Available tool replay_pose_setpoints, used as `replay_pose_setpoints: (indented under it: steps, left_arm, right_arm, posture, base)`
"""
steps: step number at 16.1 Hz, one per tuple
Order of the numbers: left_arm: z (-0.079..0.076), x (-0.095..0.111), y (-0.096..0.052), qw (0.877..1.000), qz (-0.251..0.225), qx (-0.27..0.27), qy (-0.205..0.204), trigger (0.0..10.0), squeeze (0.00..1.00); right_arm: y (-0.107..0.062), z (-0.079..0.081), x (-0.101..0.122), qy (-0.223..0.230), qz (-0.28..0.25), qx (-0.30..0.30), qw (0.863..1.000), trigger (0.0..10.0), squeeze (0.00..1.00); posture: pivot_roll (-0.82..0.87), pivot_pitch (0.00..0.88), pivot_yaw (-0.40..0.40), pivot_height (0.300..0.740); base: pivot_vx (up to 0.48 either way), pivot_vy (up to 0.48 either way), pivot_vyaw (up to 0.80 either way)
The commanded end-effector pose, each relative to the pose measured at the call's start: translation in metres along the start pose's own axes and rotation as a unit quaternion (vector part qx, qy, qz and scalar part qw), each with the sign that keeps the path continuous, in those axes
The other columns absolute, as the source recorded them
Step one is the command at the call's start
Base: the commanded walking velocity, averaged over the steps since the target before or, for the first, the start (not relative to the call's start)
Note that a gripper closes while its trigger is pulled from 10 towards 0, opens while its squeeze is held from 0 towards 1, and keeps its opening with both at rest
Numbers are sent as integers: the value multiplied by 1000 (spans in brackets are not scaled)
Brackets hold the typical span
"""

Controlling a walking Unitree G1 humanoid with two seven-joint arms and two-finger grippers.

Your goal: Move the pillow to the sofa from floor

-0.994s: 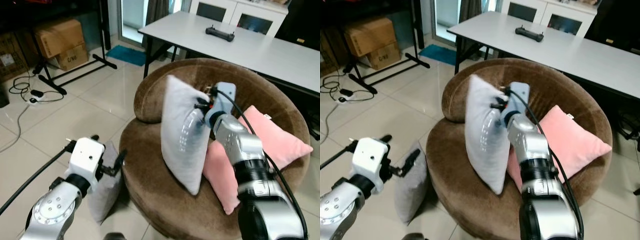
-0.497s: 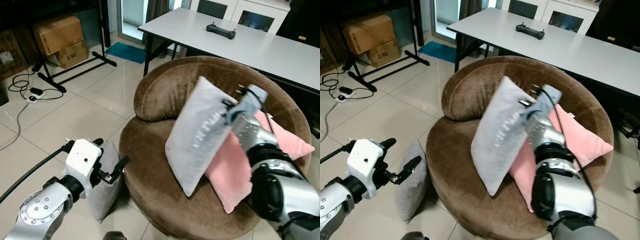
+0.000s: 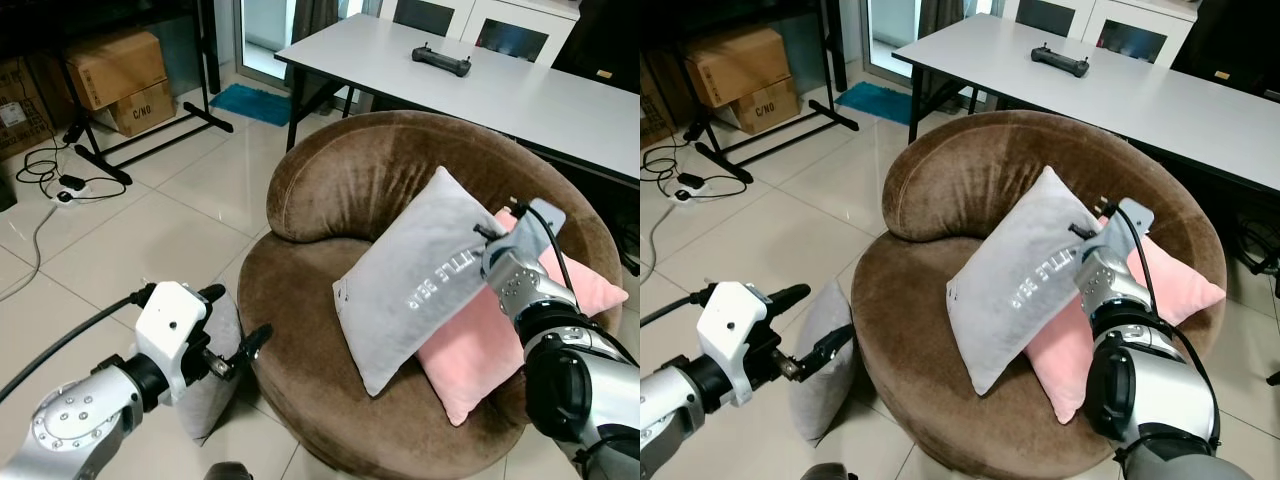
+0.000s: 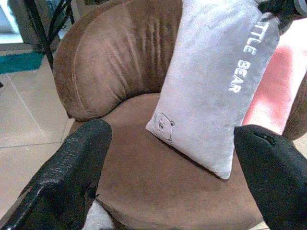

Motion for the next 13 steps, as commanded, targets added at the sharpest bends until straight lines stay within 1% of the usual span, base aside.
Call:
replay_pose_setpoints:
  steps: [1,2,3,4,5,6,8,11,12,13]
  left_arm:
    - [1,3,0,1000,2,-6,2,10000,0]
    - [2,5,0,1000,0,-7,2,10000,0]
    - [3,5,0,1000,-1,-7,3,10000,0]
    - [4,4,0,1000,0,-6,4,10000,0]
    - [4,4,0,1000,1,-6,6,10000,0]
    - [4,5,2,1000,-3,-5,7,10000,0]
    - [5,6,3,1000,-6,-3,9,10000,0]
    - [5,6,3,1000,-8,-1,9,10000,0]
    - [7,7,3,1000,-17,12,9,10000,0]
    - [10,9,4,998,-35,42,6,10000,0]
  right_arm:
    - [1,-14,-4,12,3,-19,1000,10000,149]
    - [2,-16,-4,20,2,-24,1000,10000,1000]
    - [2,-16,0,27,-6,-22,999,10000,1000]
    - [2,-16,4,15,-16,-20,1000,10000,1000]
    - [2,-16,8,-6,-28,-20,999,10000,1000]
    - [1,-16,17,19,-55,-12,998,10000,1000]
    - [1,-20,26,31,-79,-11,996,10000,1000]
    - [-1,-27,40,26,-115,-20,993,10000,1000]
    - [-4,-23,56,23,-159,4,987,10000,1000]
    - [-10,-12,72,5,-206,49,977,10000,1000]
  posture:
    - [236,0,-106,740]
    - [238,0,-104,740]
    - [236,0,-102,740]
    - [236,0,-104,740]
    - [236,0,-104,740]
    - [236,0,-104,740]
    - [236,0,-104,740]
    - [240,0,-109,740]
    - [239,0,-108,740]
    - [239,0,-108,740]
  base:
    - [0,0,0]
    - [0,0,0]
    - [0,0,0]
    - [0,0,0]
    - [0,0,0]
    - [0,0,0]
    - [0,0,0]
    - [0,0,0]
    - [0,0,0]
    - [0,0,0]
Point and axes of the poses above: a point about 5 cm out from each wrist's last joint towards the gripper, its own y axis pointing out of the wrist towards the gripper, its own x axis along the axis of the wrist's last joint, z = x × y, the point moved 2 cm from there along y, pointing out of the wrist towards the gripper, and after that the axes turned 13 degrees about -y, right-handed, at the moved point
